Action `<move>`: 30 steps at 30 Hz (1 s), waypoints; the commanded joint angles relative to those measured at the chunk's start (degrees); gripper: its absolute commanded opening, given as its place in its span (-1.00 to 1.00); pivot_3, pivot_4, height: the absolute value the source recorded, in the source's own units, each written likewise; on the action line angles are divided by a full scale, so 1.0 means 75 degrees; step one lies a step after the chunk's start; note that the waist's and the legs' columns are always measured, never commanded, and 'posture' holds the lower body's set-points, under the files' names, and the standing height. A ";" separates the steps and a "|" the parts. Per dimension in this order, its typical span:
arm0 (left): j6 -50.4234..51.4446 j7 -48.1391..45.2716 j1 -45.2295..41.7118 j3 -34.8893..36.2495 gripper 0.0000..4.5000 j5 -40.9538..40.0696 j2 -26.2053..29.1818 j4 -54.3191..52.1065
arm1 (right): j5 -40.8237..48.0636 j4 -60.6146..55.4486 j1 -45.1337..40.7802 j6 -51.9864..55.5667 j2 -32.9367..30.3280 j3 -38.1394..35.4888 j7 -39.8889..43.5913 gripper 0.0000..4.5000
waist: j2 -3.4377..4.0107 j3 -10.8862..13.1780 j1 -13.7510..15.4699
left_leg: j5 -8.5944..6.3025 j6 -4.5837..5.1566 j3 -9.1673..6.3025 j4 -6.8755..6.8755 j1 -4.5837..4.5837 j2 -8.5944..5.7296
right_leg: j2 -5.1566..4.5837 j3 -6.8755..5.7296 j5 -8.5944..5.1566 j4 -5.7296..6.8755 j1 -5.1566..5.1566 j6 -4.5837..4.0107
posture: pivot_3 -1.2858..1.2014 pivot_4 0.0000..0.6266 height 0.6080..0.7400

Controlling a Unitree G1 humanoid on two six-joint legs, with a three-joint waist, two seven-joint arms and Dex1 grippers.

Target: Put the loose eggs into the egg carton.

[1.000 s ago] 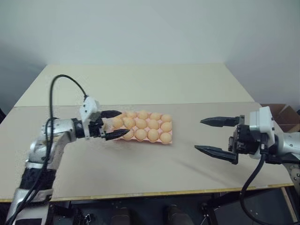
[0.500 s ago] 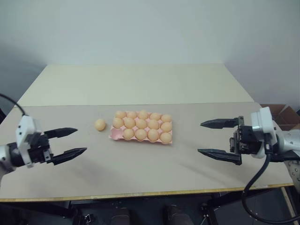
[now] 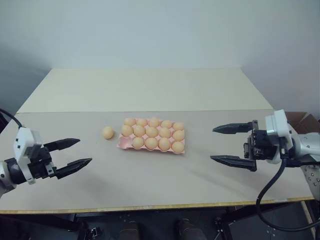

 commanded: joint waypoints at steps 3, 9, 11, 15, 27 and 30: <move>0.0403 0.1216 -0.1022 -0.0432 0.99 0.0320 0.0050 0.0545 | 0.0075 -0.0272 -0.0082 -0.0030 -0.0076 -0.0140 -0.0102 1.00 | 0.0000 0.0000 0.0060 | 0.0000 0.0000 0.0000 0.0000 0.0004 0.0000 | 0.0001 0.0000 0.0000 0.0005 0.0002 0.0001 | 0.03 -0.52 1.00; 0.0512 0.2751 -0.3012 -0.2240 0.99 0.1872 -0.0292 0.2118 | 0.0122 -0.0389 -0.0049 0.0001 -0.0070 -0.0190 -0.0215 1.00 | -0.0002 -0.0001 0.0061 | 0.0001 0.0000 0.0001 0.0001 0.0008 -0.0005 | 0.0003 0.0001 0.0013 0.0005 0.0013 0.0021 | 0.03 -0.52 1.00; 0.0476 0.2979 -0.3741 -0.2725 0.99 0.2195 -0.0578 0.2764 | 0.0134 -0.0402 -0.0055 0.0002 -0.0077 -0.0186 -0.0236 1.00 | -0.0006 0.0000 0.0071 | 0.0001 0.0001 0.0005 0.0001 0.0005 -0.0007 | 0.0003 0.0005 0.0029 0.0001 0.0012 0.0048 | 0.03 -0.52 1.00; 0.0163 0.3390 -0.5025 -0.3527 0.99 0.2940 -0.1214 0.4194 | 0.0141 -0.0485 -0.0060 0.0011 -0.0063 -0.0155 -0.0297 1.00 | -0.0011 -0.0001 0.0056 | 0.0001 0.0001 0.0005 0.0001 -0.0012 -0.0012 | 0.0005 0.0005 0.0037 -0.0009 0.0008 0.0060 | 0.03 -0.52 1.00; -0.0539 0.3014 -0.6643 -0.4524 0.73 0.4039 -0.1973 0.7081 | 0.0281 -0.0809 0.0146 0.0102 -0.0065 -0.0362 -0.0580 1.00 | -0.0016 0.0001 0.0043 | 0.0000 0.0002 0.0005 0.0003 -0.0018 -0.0014 | 0.0006 0.0009 0.0041 -0.0010 0.0004 0.0066 | 0.03 -0.52 1.00; -0.0739 0.3013 -0.6638 -0.4454 0.29 0.4100 -0.1990 0.7156 | 0.0319 -0.0851 0.0171 0.0101 -0.0051 -0.0379 -0.0679 1.00 | -0.0016 0.0001 0.0029 | 0.0000 0.0002 0.0005 0.0003 -0.0017 -0.0014 | 0.0005 0.0010 0.0041 -0.0011 0.0004 0.0066 | 0.03 -0.52 1.00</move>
